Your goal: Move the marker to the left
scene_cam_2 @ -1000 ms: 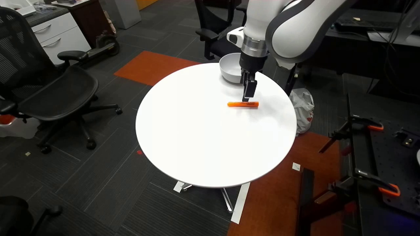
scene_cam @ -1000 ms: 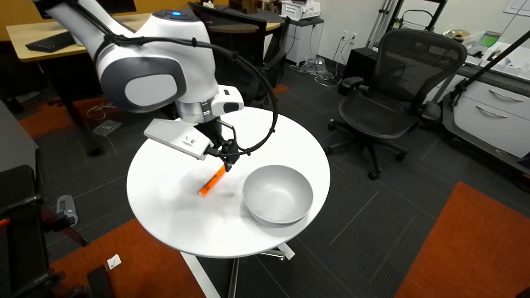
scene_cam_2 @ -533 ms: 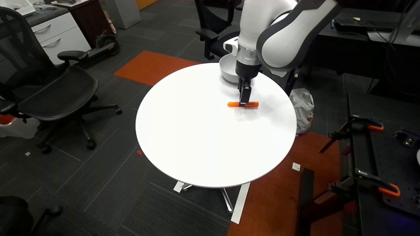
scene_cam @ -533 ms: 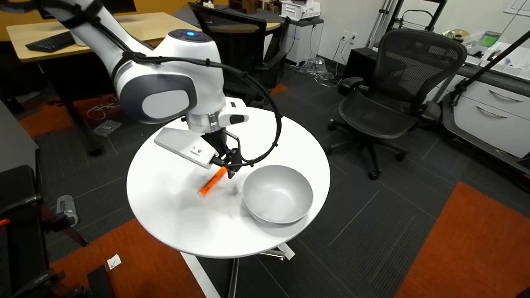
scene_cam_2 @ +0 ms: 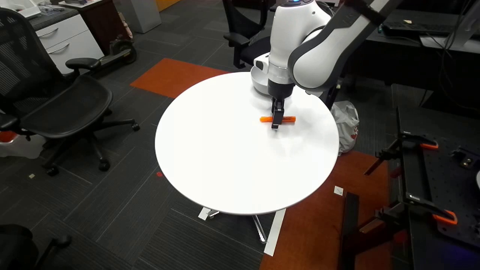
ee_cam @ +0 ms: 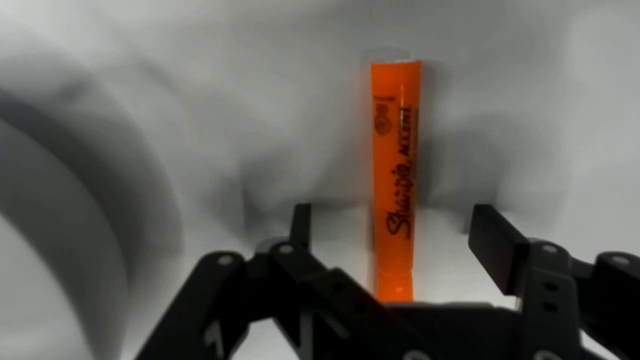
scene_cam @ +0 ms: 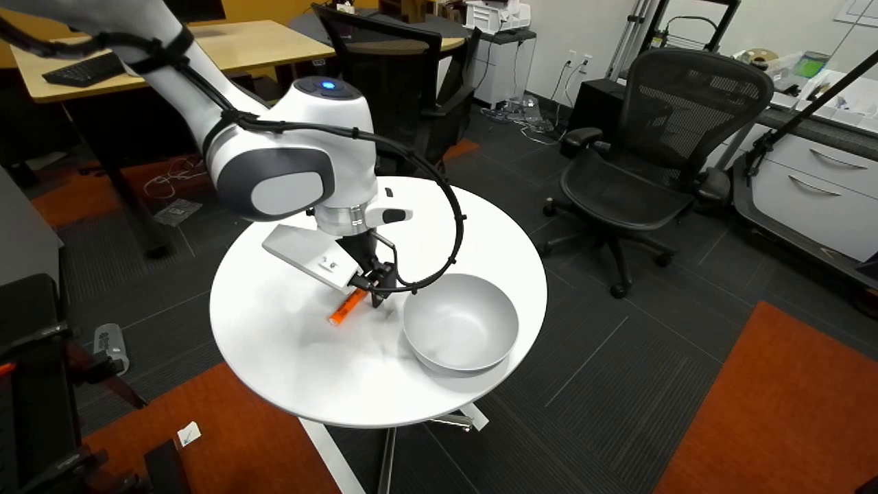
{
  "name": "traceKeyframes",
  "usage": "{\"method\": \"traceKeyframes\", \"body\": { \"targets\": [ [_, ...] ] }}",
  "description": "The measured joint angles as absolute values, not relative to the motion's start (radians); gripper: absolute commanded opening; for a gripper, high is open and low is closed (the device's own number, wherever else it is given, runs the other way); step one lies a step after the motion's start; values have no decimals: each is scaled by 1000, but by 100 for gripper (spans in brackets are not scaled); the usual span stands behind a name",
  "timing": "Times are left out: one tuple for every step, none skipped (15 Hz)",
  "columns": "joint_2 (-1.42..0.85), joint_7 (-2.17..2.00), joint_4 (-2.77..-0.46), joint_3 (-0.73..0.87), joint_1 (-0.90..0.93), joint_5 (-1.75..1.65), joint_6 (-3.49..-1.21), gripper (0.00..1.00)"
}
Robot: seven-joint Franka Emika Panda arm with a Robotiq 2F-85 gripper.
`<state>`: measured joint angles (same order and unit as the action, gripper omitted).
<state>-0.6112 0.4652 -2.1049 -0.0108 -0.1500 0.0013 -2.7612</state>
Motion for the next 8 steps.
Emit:
{"method": "traceKeyframes", "body": {
  "targets": [
    [-617,465,-2102,-12,-151,1,-2761,43],
    [-619,464,-2098,-12,-151,1,-2761,35],
    [-619,464,-2093,-13,-153,1,-2760,29],
    [-619,464,-2089,-13,-154,1,-2760,22],
    [-619,464,-2085,-13,-155,1,-2760,13],
    [-619,464,-2082,-13,-157,1,-2760,6],
    [-619,464,-2080,-14,-160,1,-2760,0],
    [-620,462,-2078,-15,-162,2,-2760,3]
  ]
}}
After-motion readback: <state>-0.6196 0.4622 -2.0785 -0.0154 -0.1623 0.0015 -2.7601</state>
